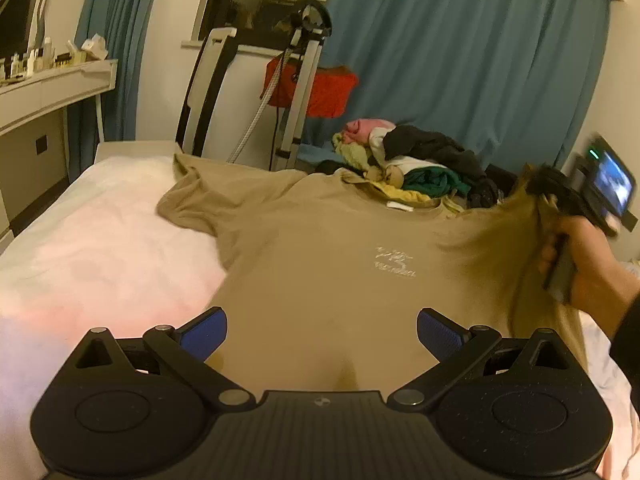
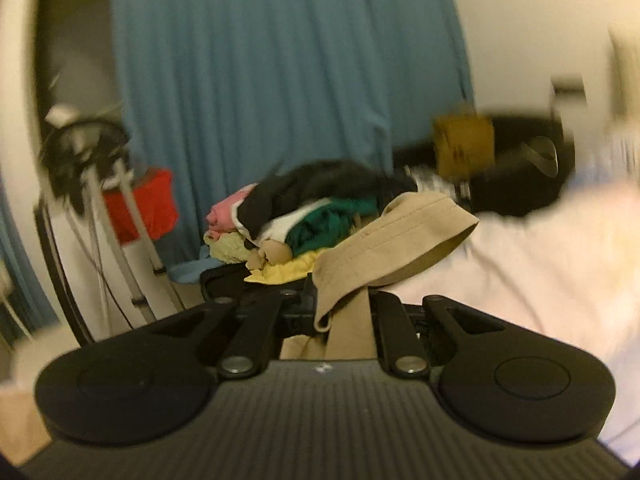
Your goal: Fold clothes
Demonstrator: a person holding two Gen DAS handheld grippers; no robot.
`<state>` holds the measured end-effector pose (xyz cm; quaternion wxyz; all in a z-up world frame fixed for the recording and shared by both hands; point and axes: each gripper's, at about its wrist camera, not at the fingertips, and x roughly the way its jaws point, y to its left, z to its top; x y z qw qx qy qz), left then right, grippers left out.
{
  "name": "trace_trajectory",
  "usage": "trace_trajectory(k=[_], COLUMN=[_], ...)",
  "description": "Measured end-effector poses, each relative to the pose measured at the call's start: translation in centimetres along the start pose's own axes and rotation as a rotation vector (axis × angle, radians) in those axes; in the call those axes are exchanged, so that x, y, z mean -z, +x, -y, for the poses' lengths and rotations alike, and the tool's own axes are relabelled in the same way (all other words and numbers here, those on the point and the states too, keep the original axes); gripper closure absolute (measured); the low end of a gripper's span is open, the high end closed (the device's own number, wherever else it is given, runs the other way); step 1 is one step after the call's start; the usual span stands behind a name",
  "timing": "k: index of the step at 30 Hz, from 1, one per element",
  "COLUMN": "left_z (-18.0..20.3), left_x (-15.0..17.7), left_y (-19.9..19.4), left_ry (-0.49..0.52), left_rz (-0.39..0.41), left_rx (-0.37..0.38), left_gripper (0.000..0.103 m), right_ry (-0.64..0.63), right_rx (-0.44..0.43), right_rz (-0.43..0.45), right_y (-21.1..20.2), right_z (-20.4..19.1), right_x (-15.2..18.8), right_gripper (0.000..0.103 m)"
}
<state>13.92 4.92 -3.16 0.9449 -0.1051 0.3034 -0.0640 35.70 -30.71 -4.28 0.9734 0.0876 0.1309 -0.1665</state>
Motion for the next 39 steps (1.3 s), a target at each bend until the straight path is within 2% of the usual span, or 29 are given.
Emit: trace_trajectory(k=[4, 7, 12, 13, 14, 15, 16, 17, 18, 21, 23, 28, 32, 36, 39], left_z=[-2.8, -4.3, -5.1, -5.2, -5.2, -5.2, -5.2, -5.1, -5.0, -4.4, -4.0, -3.1, -1.1, 1.3, 2.9], left_x=[-0.5, -0.6, 0.1, 0.3, 0.4, 0.6, 0.7, 0.8, 0.8, 0.8, 0.9, 0.9, 1.7, 3.2, 4.3], left_y=[-0.1, 0.9, 3.5, 4.0, 4.6, 5.1, 5.5, 5.7, 5.8, 5.7, 5.4, 4.3, 2.7, 0.1, -1.9], left_ry=[-0.064, -0.11, -0.1, -0.1, -0.1, -0.1, -0.102, -0.101, -0.1, -0.078, -0.069, -0.044, 0.003, 0.089, 0.151], left_rz=[0.0, -0.015, -0.053, -0.07, -0.087, -0.103, -0.114, -0.116, -0.118, -0.1, -0.088, -0.061, -0.065, -0.057, -0.055], left_rx=[-0.02, -0.028, -0.055, -0.052, -0.049, -0.046, -0.038, -0.031, -0.025, -0.027, -0.034, -0.064, -0.054, -0.021, 0.017], left_gripper=[0.001, 0.001, 0.001, 0.001, 0.001, 0.001, 0.001, 0.001, 0.001, 0.001, 0.001, 0.001, 0.001, 0.001, 0.001], right_ry=[-0.21, -0.353, -0.548, -0.562, -0.557, -0.536, -0.519, -0.502, -0.484, -0.432, -0.393, -0.289, -0.208, -0.164, -0.128], right_rx=[0.015, 0.015, 0.011, 0.013, -0.004, -0.039, -0.076, -0.112, -0.149, -0.258, -0.284, -0.341, -0.323, -0.297, -0.29], right_rz=[0.009, -0.036, -0.129, -0.137, -0.146, -0.153, -0.156, -0.158, -0.161, -0.169, -0.164, -0.144, -0.152, -0.13, -0.113], right_y=[-0.9, 0.3, 2.9, 3.1, 3.2, 3.0, 2.7, 2.3, 2.0, 0.9, -0.3, -7.7, -14.6, -22.8, -27.4], right_z=[-8.1, -13.7, -20.7, -21.4, -21.9, -21.9, -21.7, -21.5, -21.3, -20.6, -19.7, -14.5, -9.1, -3.7, 0.0], right_x=[1.8, 4.8, 10.4, 11.0, 11.2, 11.0, 10.6, 10.2, 9.8, 8.6, 7.4, 4.5, 3.6, 4.5, 5.6], right_gripper=[0.091, 0.091, 0.088, 0.086, 0.076, 0.057, 0.042, 0.015, 0.007, 0.007, 0.007, 0.007, 0.007, 0.007, 0.007])
